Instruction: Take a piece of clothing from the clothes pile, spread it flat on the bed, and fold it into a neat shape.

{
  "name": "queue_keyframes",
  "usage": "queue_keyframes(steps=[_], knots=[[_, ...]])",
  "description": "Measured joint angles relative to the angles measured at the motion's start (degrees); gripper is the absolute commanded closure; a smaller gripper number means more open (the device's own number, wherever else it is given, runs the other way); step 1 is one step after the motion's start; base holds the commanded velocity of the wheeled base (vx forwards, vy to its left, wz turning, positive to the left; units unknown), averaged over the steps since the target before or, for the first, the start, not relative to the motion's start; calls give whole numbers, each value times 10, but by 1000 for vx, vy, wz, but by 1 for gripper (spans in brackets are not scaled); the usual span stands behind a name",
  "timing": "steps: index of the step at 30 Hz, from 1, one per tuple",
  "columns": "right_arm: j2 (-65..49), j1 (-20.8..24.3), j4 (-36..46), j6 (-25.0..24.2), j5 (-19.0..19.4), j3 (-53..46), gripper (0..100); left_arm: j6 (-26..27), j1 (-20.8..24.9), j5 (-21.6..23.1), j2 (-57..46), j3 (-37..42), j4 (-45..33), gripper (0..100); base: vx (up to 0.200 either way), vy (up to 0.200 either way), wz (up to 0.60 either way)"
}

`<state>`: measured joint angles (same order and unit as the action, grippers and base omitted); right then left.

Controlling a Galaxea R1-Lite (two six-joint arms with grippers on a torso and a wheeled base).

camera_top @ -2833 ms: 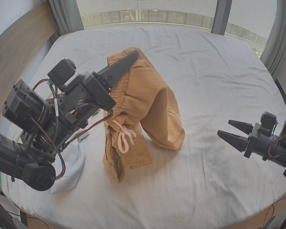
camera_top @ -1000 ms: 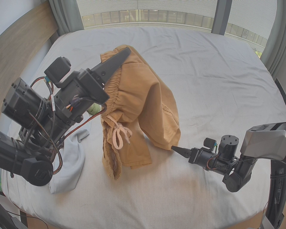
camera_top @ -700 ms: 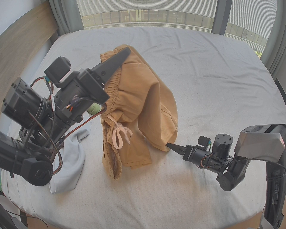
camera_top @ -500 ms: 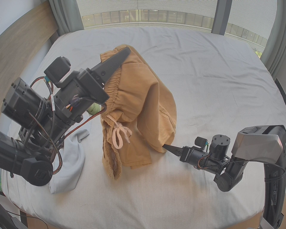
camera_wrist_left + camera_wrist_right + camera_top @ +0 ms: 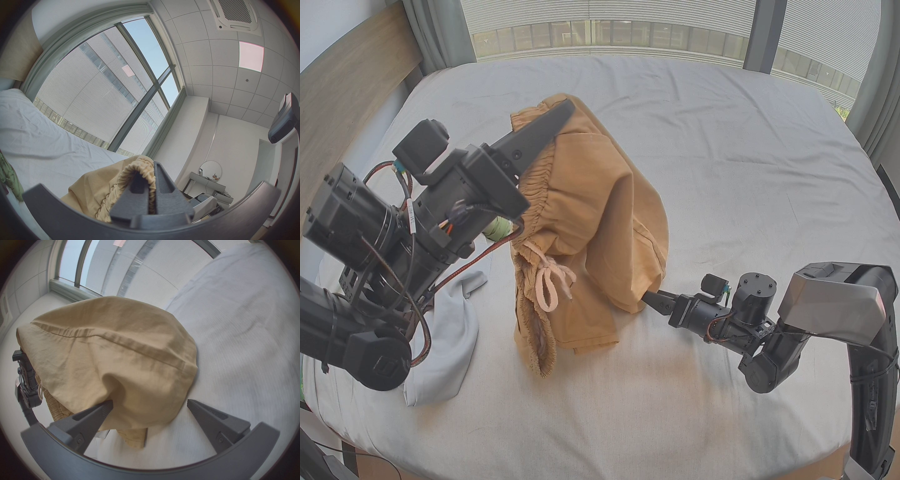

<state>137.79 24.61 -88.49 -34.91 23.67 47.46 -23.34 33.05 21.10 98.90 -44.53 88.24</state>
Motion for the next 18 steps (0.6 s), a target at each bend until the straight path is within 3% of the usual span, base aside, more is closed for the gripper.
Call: queue_keyframes(steps=[5, 6, 18], knots=[[9, 0, 0, 20, 0, 20, 0, 1, 1, 0, 1, 1, 0, 100, 0, 0, 0], [10, 0, 0, 23, -1, 21, 100, 1, 1, 0, 1, 1, 0, 100, 0, 0, 0], [32, -4, -2, 71, -18, 35, 100, 0, 0, 0, 1, 3, 0, 100, 0, 0, 0]])
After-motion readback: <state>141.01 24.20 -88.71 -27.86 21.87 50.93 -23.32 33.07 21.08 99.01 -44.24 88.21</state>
